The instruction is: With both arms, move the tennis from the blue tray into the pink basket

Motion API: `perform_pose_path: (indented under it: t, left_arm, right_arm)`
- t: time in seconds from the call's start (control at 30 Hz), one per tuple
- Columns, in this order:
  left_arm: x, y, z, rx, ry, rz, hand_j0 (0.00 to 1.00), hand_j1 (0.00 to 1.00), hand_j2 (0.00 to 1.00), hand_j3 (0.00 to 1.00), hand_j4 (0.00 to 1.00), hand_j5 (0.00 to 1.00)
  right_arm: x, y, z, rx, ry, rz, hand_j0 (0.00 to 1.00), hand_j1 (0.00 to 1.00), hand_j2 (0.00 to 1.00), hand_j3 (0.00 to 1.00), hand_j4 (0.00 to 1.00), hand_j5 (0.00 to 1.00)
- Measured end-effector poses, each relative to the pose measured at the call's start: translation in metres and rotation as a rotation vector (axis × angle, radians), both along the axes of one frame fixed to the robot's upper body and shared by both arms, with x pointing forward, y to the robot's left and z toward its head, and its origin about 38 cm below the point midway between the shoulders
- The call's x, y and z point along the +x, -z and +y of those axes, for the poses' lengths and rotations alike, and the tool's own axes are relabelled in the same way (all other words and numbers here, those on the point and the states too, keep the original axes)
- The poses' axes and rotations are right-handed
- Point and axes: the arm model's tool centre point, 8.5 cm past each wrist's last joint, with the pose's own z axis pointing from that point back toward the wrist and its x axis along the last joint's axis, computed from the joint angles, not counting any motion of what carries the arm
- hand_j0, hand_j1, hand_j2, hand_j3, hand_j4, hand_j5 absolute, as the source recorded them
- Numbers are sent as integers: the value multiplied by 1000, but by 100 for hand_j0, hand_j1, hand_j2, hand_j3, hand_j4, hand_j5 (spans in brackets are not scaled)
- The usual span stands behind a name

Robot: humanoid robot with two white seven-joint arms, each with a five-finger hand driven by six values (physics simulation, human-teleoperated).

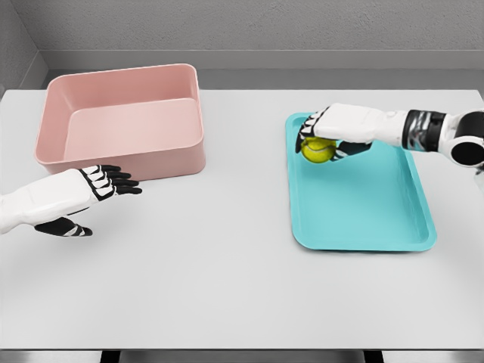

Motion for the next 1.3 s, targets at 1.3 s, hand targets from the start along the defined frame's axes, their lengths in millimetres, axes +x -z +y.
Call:
perform_pose_path:
  t: [1.3]
  left_arm:
    - [-1, 2, -2, -16, -1, 8, 100, 100, 100, 100, 100, 100]
  right_arm:
    - [-7, -4, 88, 60, -179, -11, 57, 57, 57, 57, 57, 57]
